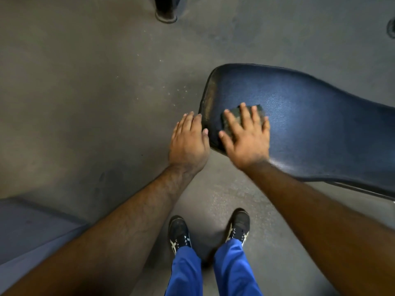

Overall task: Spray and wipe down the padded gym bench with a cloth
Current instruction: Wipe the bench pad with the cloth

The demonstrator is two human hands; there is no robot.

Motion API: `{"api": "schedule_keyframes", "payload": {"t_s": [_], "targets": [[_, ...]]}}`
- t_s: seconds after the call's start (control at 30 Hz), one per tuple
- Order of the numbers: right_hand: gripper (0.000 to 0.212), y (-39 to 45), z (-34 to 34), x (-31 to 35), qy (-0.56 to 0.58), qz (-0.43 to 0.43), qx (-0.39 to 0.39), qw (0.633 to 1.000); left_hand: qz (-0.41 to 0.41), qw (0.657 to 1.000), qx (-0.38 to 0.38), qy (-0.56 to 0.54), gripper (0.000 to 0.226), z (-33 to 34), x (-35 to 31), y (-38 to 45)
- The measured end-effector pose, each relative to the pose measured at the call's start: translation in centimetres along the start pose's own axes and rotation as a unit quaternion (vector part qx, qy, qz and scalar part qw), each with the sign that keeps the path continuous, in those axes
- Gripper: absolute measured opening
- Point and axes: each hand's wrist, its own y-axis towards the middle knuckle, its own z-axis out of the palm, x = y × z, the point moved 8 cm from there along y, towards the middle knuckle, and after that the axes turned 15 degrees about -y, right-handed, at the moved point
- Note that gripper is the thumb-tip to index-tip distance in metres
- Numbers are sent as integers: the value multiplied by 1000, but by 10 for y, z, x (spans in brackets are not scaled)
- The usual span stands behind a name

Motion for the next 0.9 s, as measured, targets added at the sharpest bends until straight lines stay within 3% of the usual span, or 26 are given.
{"api": "schedule_keyframes", "payload": {"t_s": [0.1,0.13,0.17,0.2,0.23,0.27,0.3,0.33,0.4,0.43,0.47,0.53,0.57,0.67,0.7,0.8,0.83,0.9], "targets": [[51,-37,1,32,-31,-246,-47,968,-12,1000,3,-11,53,7,-5,6],[50,-28,-2,22,-30,-265,-55,962,-14,1000,2,-15,53,8,-6,9],[51,-9,-1,5,-25,-214,-53,975,-15,1000,1,-21,53,9,-7,12],[52,12,0,-16,-1,-98,-32,995,-16,1000,0,-27,53,10,-8,14],[54,26,4,-32,20,24,0,1000,-18,999,-4,-32,53,11,-8,18],[55,29,6,-32,24,81,28,996,-20,999,-11,-37,52,11,-7,20],[55,27,4,-17,16,48,27,998,-23,999,-16,-44,52,11,-7,23],[55,20,1,3,9,-54,8,998,-26,998,-20,-52,51,12,-7,26],[53,1,0,18,-6,-265,-11,964,-42,996,-31,-70,50,15,-6,30],[53,10,-1,8,-11,-282,-18,959,-46,995,-35,-78,49,16,-7,32],[54,28,1,-5,-13,-230,-14,973,-46,995,-37,-85,49,17,-8,34],[56,59,5,-27,13,-40,23,999,-43,994,-40,-93,50,19,-11,40],[56,65,5,-23,19,-9,38,999,-42,994,-42,-96,50,19,-11,43],[55,66,3,1,12,-201,19,979,-51,991,-52,-108,49,23,-15,51],[55,73,3,-5,5,-229,14,973,-59,990,-54,-113,48,24,-16,52],[55,111,6,-39,19,-47,33,998,-63,993,-32,-99,46,36,-21,58],[56,114,6,-38,22,-28,38,999,-58,995,-18,-79,48,41,-22,58],[56,111,3,-30,17,-115,34,993,-42,998,9,-38,54,54,-26,56]]}}
